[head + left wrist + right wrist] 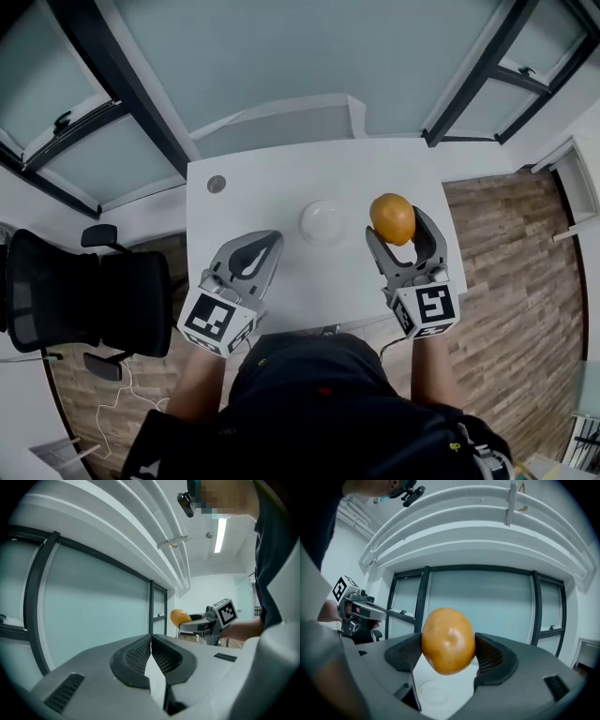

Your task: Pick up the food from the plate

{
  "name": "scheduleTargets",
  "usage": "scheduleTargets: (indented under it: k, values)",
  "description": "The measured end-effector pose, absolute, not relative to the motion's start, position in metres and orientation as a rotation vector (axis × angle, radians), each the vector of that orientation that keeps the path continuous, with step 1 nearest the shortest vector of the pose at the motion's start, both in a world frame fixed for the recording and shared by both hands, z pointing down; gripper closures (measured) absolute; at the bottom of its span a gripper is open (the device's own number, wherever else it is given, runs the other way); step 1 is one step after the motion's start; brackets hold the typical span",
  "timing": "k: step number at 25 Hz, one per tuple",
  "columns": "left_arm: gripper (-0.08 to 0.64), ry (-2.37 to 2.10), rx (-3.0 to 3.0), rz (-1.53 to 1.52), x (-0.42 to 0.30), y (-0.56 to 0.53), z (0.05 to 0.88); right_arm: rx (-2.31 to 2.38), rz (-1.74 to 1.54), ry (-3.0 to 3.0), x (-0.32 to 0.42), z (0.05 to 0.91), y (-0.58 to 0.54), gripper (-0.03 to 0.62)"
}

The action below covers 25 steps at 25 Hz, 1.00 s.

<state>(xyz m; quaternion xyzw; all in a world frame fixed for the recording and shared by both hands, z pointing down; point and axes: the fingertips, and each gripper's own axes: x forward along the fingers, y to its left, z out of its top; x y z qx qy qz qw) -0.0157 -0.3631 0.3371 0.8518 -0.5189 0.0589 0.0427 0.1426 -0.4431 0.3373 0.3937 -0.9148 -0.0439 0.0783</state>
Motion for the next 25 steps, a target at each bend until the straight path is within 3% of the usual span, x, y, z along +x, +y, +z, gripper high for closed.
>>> scheduleTargets:
  k: [6,25]
  values:
    - [0.537,-1.579,2.651,0.134,-0.006,-0.361,0.322,1.215,-0.343,-2.744,0.144,0.302,-0.428,0.227]
    - [0.537,-1.595,2.641,0.081,-0.014,-0.348,0.315,1.168,-0.398,-2.729,0.133,0.290,-0.415,0.227]
